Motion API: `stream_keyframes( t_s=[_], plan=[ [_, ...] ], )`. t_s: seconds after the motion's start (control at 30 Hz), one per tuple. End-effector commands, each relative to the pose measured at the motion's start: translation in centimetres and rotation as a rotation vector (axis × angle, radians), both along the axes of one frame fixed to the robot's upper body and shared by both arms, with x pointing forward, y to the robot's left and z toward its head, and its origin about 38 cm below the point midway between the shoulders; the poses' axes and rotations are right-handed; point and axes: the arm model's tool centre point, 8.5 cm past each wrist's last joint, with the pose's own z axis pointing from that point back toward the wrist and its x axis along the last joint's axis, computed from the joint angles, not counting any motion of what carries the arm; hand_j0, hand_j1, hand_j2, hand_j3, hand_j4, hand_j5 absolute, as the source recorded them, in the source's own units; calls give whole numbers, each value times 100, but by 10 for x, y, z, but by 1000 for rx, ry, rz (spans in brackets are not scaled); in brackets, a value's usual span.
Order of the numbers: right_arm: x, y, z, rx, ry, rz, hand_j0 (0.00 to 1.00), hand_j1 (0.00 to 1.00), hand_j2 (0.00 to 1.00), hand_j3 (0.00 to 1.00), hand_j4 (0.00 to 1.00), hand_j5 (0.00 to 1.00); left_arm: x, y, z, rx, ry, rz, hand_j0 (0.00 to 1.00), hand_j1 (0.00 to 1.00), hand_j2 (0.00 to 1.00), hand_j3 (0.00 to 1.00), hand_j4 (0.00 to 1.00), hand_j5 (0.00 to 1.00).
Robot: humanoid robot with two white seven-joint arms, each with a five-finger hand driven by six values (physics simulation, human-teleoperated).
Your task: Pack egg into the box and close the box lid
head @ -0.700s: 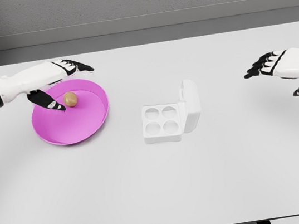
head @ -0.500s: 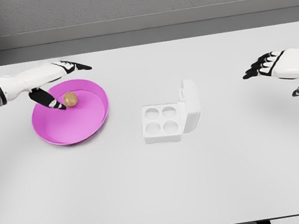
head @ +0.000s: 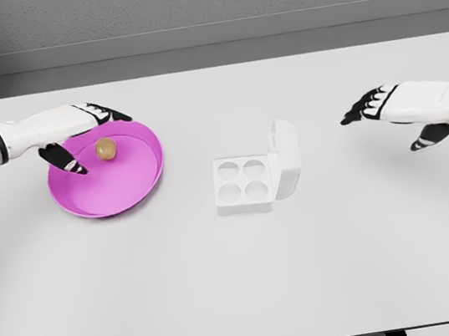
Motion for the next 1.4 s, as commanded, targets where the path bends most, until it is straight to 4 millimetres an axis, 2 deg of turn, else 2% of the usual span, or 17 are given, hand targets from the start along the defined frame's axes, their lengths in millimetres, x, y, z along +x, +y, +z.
stream_keyframes(
  t_s=[0.0,0.2,0.27,0.6,0.67,0.73,0.87,0.93,1.07,1.17,1.23,1.27,1.37],
  plan=[
    [-4,4,-17,-16,52,14,100,100,100,100,100,100,0,1,2,22,-13,2,100,100,100,100,100,100],
    [-4,6,-15,-32,51,25,100,100,100,100,100,100,1,-1,7,7,-27,1,100,100,100,100,100,100],
    [-5,5,-21,-38,68,24,100,100,100,100,100,100,2,0,6,19,-27,3,100,100,100,100,100,100],
    [0,-16,-25,-42,79,-39,100,100,100,100,100,100,3,0,1,18,-13,10,100,100,100,100,100,100],
    [3,-27,-30,-43,93,-79,100,100,100,100,100,100,4,2,-1,17,-8,18,100,100,100,100,100,100],
    [9,-24,-22,-33,70,-75,100,100,100,100,100,100,6,7,-6,21,6,38,100,100,100,100,100,100],
    [8,-24,-23,-40,76,-73,100,100,100,100,100,100,5,10,-8,60,4,38,100,100,100,100,100,100],
    [8,-25,-23,-45,79,-74,100,100,100,100,100,100,5,6,-13,108,-1,27,100,100,100,100,100,100],
    [7,-24,-23,-48,79,-69,100,100,100,100,100,100,0,-5,5,132,-64,-22,100,100,100,100,100,100],
    [7,-22,-24,-44,81,-66,100,100,100,100,100,100,5,2,17,61,-138,18,100,100,100,100,100,100],
    [7,-23,-24,-47,81,-68,100,100,100,100,100,100,5,2,14,68,-131,18,100,100,100,100,100,100],
    [6,-24,-23,-48,81,-70,100,100,100,100,100,100,8,10,2,76,-91,49,100,100,100,100,100,100],
    [6,-24,-24,-50,81,-68,100,100,100,100,100,100,11,16,-6,91,-65,73,100,100,100,100,100,100]
  ],
)
